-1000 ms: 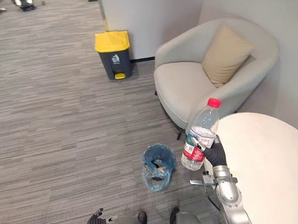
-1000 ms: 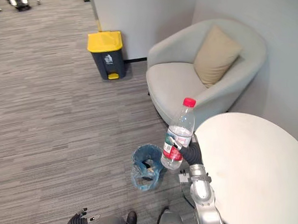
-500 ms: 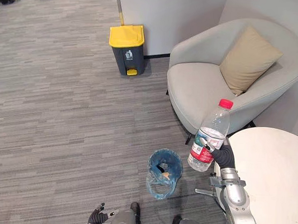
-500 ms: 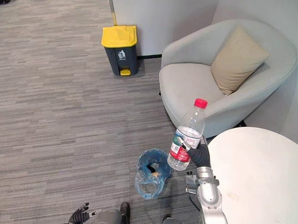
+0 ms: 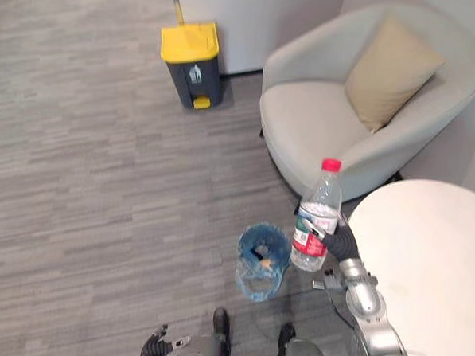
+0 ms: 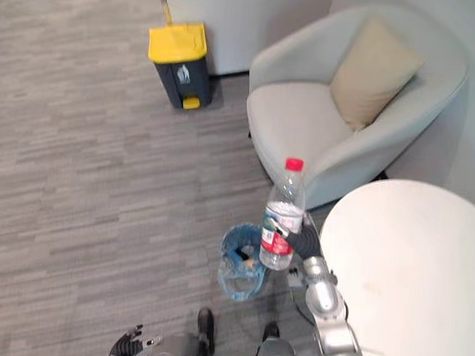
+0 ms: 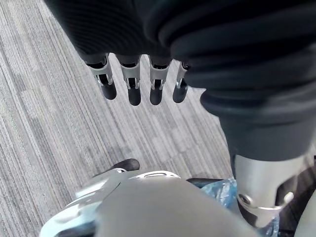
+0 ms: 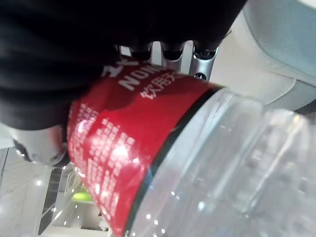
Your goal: Gather rubbish on tea table into small bin, then transfer packed bag to large trash can.
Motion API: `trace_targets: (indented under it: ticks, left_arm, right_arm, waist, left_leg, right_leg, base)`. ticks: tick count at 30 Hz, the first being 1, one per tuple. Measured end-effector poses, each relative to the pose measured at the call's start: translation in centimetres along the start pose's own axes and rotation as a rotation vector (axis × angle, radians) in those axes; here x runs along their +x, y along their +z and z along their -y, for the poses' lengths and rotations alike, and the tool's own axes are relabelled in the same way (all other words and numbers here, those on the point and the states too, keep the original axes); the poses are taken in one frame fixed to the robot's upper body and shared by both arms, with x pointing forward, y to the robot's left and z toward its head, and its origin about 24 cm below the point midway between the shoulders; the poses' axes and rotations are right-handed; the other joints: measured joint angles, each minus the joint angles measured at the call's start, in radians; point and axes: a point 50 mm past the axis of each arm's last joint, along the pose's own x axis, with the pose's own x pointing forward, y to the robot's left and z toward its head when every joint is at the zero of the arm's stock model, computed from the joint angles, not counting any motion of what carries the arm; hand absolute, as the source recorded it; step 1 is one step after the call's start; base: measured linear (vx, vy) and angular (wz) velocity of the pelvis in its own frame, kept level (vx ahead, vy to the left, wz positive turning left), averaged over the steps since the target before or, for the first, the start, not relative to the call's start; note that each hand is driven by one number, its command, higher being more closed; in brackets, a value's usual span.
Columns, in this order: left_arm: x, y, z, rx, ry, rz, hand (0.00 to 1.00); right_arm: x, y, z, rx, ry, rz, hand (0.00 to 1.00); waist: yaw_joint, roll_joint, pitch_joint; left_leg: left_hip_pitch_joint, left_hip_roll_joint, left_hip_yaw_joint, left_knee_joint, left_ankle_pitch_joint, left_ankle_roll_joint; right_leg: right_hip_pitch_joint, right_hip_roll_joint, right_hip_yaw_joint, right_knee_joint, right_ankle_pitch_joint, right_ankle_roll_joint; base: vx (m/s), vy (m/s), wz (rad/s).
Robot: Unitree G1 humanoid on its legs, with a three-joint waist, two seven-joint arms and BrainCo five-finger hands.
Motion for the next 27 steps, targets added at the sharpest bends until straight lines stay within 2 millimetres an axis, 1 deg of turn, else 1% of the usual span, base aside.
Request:
trace_targets:
  ticks: [2, 3, 4, 5, 6, 7, 8, 10, 11, 12, 13, 14, 16, 18, 20, 21, 22, 25, 27]
  left_arm:
    - [1.1, 3.4, -0.9, -0.012, 0.040, 0.096, 0.00]
    - [1.3, 4.3, -1.1, -0.015, 0.047, 0.122, 0.00]
    - [1.6, 5.9, -1.4, -0.030, 0.060, 0.169, 0.00]
    - [1.8, 7.0, -1.5, -0.042, 0.071, 0.203, 0.00]
    - [1.8, 7.4, -1.5, -0.048, 0.073, 0.220, 0.00]
    - [1.8, 8.3, -1.6, -0.056, 0.077, 0.251, 0.00]
    - [1.9, 8.9, -1.7, -0.065, 0.078, 0.267, 0.00]
    - [1.9, 11.2, -1.8, -0.076, 0.082, 0.342, 0.00]
    - [1.9, 11.9, -1.9, -0.081, 0.085, 0.363, 0.00]
    - [1.9, 13.4, -1.9, -0.090, 0.089, 0.412, 0.00]
    - [1.7, 15.2, -2.1, -0.094, 0.098, 0.472, 0.00]
    - [1.6, 16.2, -2.1, -0.103, 0.101, 0.504, 0.00]
    - [1.0, 19.2, -2.4, -0.122, 0.114, 0.611, 0.00]
    - [0.6, 21.0, -2.4, -0.134, 0.117, 0.671, 0.00]
    - [-0.2, 23.4, -2.6, -0.154, 0.116, 0.758, 0.00]
    - [-0.4, 23.9, -2.5, -0.166, 0.115, 0.774, 0.00]
    - [-0.7, 25.1, -2.4, -0.188, 0.118, 0.804, 0.00]
    - [-1.7, 27.2, -2.5, -0.221, 0.110, 0.884, 0.00]
    - [-1.9, 27.9, -2.5, -0.241, 0.116, 0.901, 0.00]
  right_arm:
    - [2.9, 2.1, 0.1, -0.055, 0.018, 0.107, 1.00]
    - [3.4, 2.4, 0.2, -0.068, 0.019, 0.123, 1.00]
    - [4.0, 3.0, 0.4, -0.092, 0.018, 0.150, 1.00]
    - [4.3, 3.4, 0.4, -0.110, 0.023, 0.168, 1.00]
    - [4.5, 3.6, 0.3, -0.117, 0.032, 0.178, 1.00]
    - [4.9, 4.1, 0.0, -0.132, 0.049, 0.201, 1.00]
    - [5.1, 4.3, -0.2, -0.142, 0.053, 0.214, 1.00]
    - [5.8, 5.4, -0.4, -0.175, 0.046, 0.263, 1.00]
    - [6.0, 5.7, -0.4, -0.183, 0.042, 0.278, 1.00]
    - [6.4, 6.4, -0.3, -0.204, 0.028, 0.310, 1.00]
    - [7.0, 7.3, -0.1, -0.221, 0.013, 0.347, 1.00]
    - [7.3, 7.8, 0.0, -0.229, 0.002, 0.367, 1.00]
    - [8.6, 10.0, 0.5, -0.277, -0.040, 0.445, 1.00]
    - [9.3, 11.5, 0.9, -0.296, -0.074, 0.496, 1.00]
    - [10.4, 13.5, 1.5, -0.321, -0.123, 0.562, 1.00]
    - [10.7, 13.9, 1.7, -0.330, -0.139, 0.570, 1.00]
    - [11.4, 14.2, 2.1, -0.342, -0.164, 0.569, 1.00]
    - [13.2, 14.6, 2.8, -0.376, -0.218, 0.533, 1.00]
    - [14.1, 14.7, 3.2, -0.395, -0.234, 0.504, 1.00]
  waist:
    - [0.003, 0.009, 0.068]
    - [0.004, 0.009, 0.089]
    - [0.020, 0.010, 0.123]
    - [0.027, 0.010, 0.138]
    - [0.028, 0.011, 0.143]
    - [0.028, 0.011, 0.155]
    - [0.028, 0.012, 0.164]
    - [0.036, 0.012, 0.185]
    - [0.040, 0.012, 0.185]
    - [0.050, 0.012, 0.187]
    - [0.053, 0.010, 0.198]
    - [0.052, 0.010, 0.204]
    - [0.055, 0.009, 0.212]
    - [0.056, 0.009, 0.235]
    - [0.067, 0.006, 0.262]
    - [0.073, 0.006, 0.263]
    - [0.081, 0.003, 0.267]
    - [0.085, -0.005, 0.277]
    - [0.087, -0.008, 0.279]
  left_leg:
    - [-0.132, 0.008, -0.006, 0.084, -0.004, 0.004]
    - [-0.153, 0.012, -0.007, 0.099, -0.008, 0.003]
    - [-0.194, 0.016, -0.010, 0.132, -0.011, 0.003]
    - [-0.248, 0.017, -0.014, 0.168, -0.015, 0.008]
    - [-0.278, 0.018, -0.018, 0.186, -0.017, 0.011]
    - [-0.327, 0.020, -0.024, 0.216, -0.018, 0.012]
    - [-0.346, 0.020, -0.026, 0.227, -0.019, 0.012]
    - [-0.432, 0.031, -0.028, 0.272, -0.021, 0.016]
    - [-0.455, 0.037, -0.026, 0.282, -0.021, 0.016]
    - [-0.501, 0.043, -0.024, 0.299, -0.021, 0.016]
    - [-0.538, 0.052, -0.006, 0.305, -0.021, 0.016]
    - [-0.556, 0.056, 0.004, 0.308, -0.021, 0.016]
    - [-0.650, 0.074, 0.030, 0.335, -0.021, 0.016]
    - [-0.696, 0.076, 0.031, 0.352, -0.021, 0.016]
    - [-0.785, 0.088, 0.032, 0.399, -0.018, 0.021]
    - [-0.810, 0.089, 0.031, 0.411, -0.010, 0.032]
    - [-0.858, 0.089, 0.029, 0.439, -0.005, 0.039]
    - [-0.963, 0.089, 0.021, 0.499, 0.001, 0.042]
    - [-1.012, 0.090, 0.017, 0.529, -0.002, 0.048]
  right_leg:
    - [-0.136, -0.005, 0.006, 0.097, -0.010, -0.010]
    - [-0.160, -0.007, 0.008, 0.120, -0.015, -0.012]
    - [-0.205, -0.014, 0.008, 0.166, -0.026, -0.012]
    - [-0.260, -0.022, 0.007, 0.213, -0.041, -0.016]
    - [-0.289, -0.025, 0.004, 0.234, -0.047, -0.016]
    - [-0.335, -0.033, 0.000, 0.270, -0.060, -0.012]
    - [-0.355, -0.039, -0.003, 0.286, -0.062, -0.013]
    - [-0.435, -0.043, -0.010, 0.334, -0.067, -0.019]
    - [-0.457, -0.042, -0.013, 0.342, -0.067, -0.019]
    - [-0.501, -0.044, -0.017, 0.364, -0.070, -0.023]
    - [-0.539, -0.051, -0.021, 0.381, -0.070, -0.024]
    - [-0.560, -0.057, -0.024, 0.390, -0.070, -0.024]
    - [-0.653, -0.066, -0.032, 0.426, -0.071, -0.026]
    - [-0.696, -0.075, -0.037, 0.449, -0.072, -0.028]
    - [-0.780, -0.080, -0.040, 0.494, -0.075, -0.032]
    - [-0.805, -0.083, -0.041, 0.510, -0.078, -0.036]
    - [-0.853, -0.093, -0.041, 0.548, -0.086, -0.046]
    - [-0.953, -0.110, -0.045, 0.618, -0.108, -0.051]
    - [-0.998, -0.117, -0.044, 0.650, -0.117, -0.053]
  base:
    - [-0.25, 0.023, 0.04]
    - [-0.23, -0.022, 0.07]
    - [-0.23, -0.042, 0.12]
    - [-0.22, -0.046, 0.17]
    - [-0.22, -0.038, 0.20]
    - [-0.16, -0.030, 0.17]
    - [-0.19, -0.039, 0.19]
    - [-0.18, -0.044, 0.12]
    - [-0.14, -0.039, 0.08]
    - [-0.14, -0.044, 0.14]
    - [-0.11, -0.039, 0.20]
    - [-0.13, -0.049, 0.23]
    - [-0.10, -0.035, 0.20]
    - [-0.08, -0.016, 0.15]
    - [-0.10, -0.025, 0.07]
    - [-0.08, -0.033, 0.08]
    - [-0.04, -0.032, 0.14]
    - [-0.03, -0.032, 0.18]
    - [-0.03, -0.017, 0.13]
